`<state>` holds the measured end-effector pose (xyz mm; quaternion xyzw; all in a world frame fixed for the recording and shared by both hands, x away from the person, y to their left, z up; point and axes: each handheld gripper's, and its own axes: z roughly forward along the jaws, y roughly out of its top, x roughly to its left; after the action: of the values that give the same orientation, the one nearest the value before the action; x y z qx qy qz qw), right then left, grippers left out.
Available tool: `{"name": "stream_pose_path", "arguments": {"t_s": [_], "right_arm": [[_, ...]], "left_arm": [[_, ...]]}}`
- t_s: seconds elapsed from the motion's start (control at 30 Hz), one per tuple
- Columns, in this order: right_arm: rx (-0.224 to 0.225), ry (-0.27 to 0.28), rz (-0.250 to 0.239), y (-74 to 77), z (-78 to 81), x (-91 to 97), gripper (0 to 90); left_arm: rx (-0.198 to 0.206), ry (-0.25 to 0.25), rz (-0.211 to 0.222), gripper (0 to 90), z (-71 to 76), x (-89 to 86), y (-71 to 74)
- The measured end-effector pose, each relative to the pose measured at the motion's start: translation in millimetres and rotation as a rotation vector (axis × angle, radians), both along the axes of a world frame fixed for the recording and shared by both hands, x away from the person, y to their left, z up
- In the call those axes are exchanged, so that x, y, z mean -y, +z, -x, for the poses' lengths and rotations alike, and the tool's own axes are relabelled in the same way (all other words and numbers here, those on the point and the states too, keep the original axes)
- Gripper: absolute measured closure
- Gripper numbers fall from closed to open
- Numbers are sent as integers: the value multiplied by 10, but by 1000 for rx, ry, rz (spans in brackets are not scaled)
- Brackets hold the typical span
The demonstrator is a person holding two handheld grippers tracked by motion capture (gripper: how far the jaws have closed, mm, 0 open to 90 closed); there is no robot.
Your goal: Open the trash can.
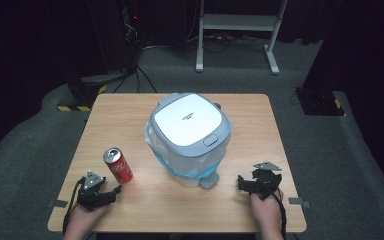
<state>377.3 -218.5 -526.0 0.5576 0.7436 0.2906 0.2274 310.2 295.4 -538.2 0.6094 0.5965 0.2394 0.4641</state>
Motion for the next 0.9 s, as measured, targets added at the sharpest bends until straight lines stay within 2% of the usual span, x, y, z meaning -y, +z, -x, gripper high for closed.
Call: {"name": "stream_pose_path", "arguments": {"t_s": [0.67,0.8,0.9], "right_arm": [[0,11,-5,3,-7,16,2],[6,-3,-2,34,17,16,57],[43,27,-25,125,81,-7,55]], "left_arm": [[0,8,3,265,-19,13,-1],[0,6,2,265,-24,13,0],[1,4,3,265,-29,13,0]]}}
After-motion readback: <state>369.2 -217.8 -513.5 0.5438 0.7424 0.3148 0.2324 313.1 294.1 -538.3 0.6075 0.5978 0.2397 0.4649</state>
